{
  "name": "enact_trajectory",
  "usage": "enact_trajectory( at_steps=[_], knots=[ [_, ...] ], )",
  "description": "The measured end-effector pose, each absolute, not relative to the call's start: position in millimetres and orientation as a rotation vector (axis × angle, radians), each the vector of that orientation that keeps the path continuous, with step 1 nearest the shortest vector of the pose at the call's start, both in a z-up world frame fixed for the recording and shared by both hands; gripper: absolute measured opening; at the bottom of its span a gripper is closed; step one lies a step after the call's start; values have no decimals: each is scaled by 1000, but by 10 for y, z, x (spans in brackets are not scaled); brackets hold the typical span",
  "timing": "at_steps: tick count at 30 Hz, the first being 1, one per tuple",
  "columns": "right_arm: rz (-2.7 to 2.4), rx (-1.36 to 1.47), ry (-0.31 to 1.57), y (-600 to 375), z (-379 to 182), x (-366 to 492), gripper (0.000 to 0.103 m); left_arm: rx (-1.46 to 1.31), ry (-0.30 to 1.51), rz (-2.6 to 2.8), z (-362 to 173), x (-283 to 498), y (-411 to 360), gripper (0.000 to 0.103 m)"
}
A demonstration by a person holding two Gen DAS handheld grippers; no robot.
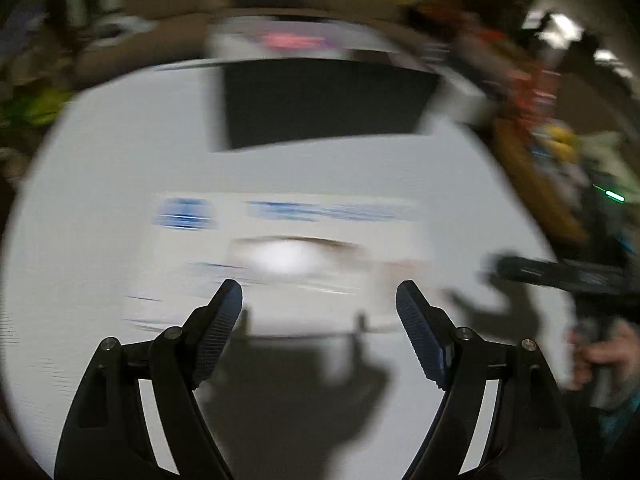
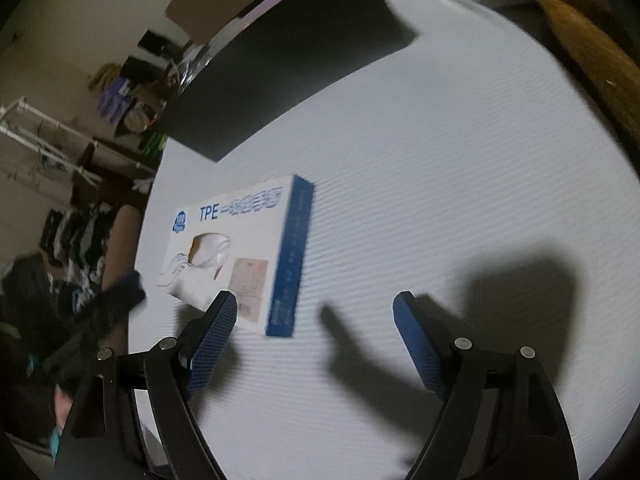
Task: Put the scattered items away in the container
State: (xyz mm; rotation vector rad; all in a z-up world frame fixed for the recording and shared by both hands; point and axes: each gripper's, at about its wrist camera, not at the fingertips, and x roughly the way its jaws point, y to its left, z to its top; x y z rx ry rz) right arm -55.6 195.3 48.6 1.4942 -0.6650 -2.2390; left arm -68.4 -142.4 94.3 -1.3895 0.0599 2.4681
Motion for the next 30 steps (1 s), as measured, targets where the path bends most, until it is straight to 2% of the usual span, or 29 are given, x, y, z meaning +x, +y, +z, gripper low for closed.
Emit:
enact_trajectory(
  at_steps=[3, 6, 14, 16, 18, 20, 23, 25, 27, 30],
  knots=[
    [-2257, 1483, -607, 1744, 484, -683, 84, -1411, 153, 2613, 848, -895, -1729, 88],
    [-2315, 1513, -533, 1496, 482, -810, 85, -1462, 178, 2603, 682, -1018, -1895, 88],
    [-2425, 1573, -466, 1122, 306, -934, 85, -1517, 146, 2523, 448, -1189, -1722, 89],
    [-2454, 1555, -411, 1015, 269, -916, 95, -1538, 205, 2510, 353, -1182, -1635, 90],
    [-2479, 1550, -312, 908, 252, -906, 97, -1529, 286, 2524, 319, -1170, -1475, 94],
    [-2498, 1530, -218, 841, 226, -893, 97, -1523, 317, 2519, 309, -1133, -1376, 94],
    [-2495, 1478, -165, 905, 205, -878, 90, -1517, 253, 2500, 335, -1043, -1293, 84],
    [-2470, 1474, -197, 1050, 206, -891, 74, -1507, 181, 2463, 345, -991, -1215, 83],
    [-2432, 1483, -220, 1174, 202, -904, 66, -1494, 116, 2404, 386, -872, -1151, 83],
    [-2425, 1491, -207, 1354, 227, -888, 64, -1482, 63, 2347, 426, -701, -996, 83]
  ],
)
